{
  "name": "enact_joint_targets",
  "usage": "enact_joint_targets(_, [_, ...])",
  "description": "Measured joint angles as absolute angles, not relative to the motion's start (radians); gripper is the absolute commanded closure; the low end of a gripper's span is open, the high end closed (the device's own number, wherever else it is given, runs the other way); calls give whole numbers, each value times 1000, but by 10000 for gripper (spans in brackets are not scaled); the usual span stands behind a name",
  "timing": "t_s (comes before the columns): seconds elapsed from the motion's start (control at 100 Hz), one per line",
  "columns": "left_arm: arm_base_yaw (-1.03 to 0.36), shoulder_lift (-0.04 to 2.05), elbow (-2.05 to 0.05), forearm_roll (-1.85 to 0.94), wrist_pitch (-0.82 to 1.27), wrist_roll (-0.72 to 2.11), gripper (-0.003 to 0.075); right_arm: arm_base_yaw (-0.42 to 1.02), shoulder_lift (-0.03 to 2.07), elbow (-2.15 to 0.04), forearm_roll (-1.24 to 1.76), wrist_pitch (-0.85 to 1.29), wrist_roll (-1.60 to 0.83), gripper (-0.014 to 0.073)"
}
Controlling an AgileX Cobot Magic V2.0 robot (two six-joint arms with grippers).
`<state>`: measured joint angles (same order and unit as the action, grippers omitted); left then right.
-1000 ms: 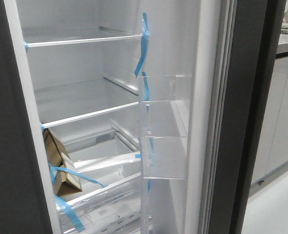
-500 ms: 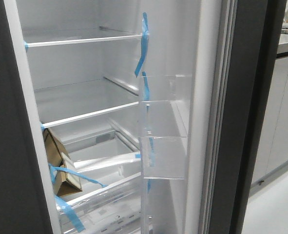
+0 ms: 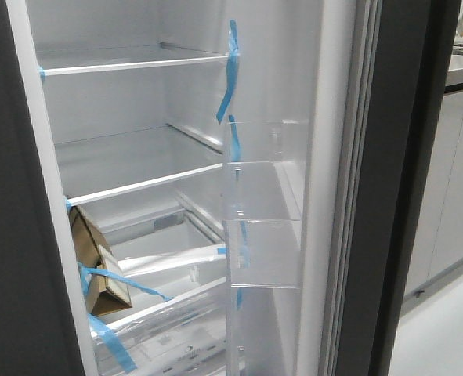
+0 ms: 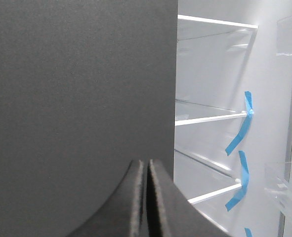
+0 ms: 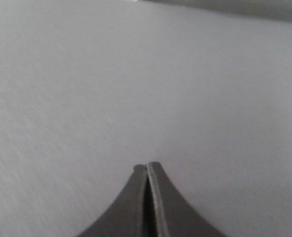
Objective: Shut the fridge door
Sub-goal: 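Push the grey door shut with the right gripper, swinging it closed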
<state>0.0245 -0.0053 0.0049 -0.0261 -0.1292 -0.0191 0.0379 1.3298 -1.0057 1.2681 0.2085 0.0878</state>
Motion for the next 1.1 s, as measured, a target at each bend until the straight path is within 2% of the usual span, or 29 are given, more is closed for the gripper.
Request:
enact_joint_targets(0.22, [24,-5,5,-26,-129,-19,740,65,1413,-1115,1259,199,88,639])
enact_joint_targets(0.57, [24,-5,5,-26,-129,-19,740,220,1597,-1354,1114,144,88,639])
enact_joint_targets(0.89, [24,-5,5,-26,-129,-19,740,378,1813,-1654,948,173,88,639])
enact_joint_targets(1.1, [24,-5,5,-26,-129,-19,740,425,1970,-1858,890,179,88,639])
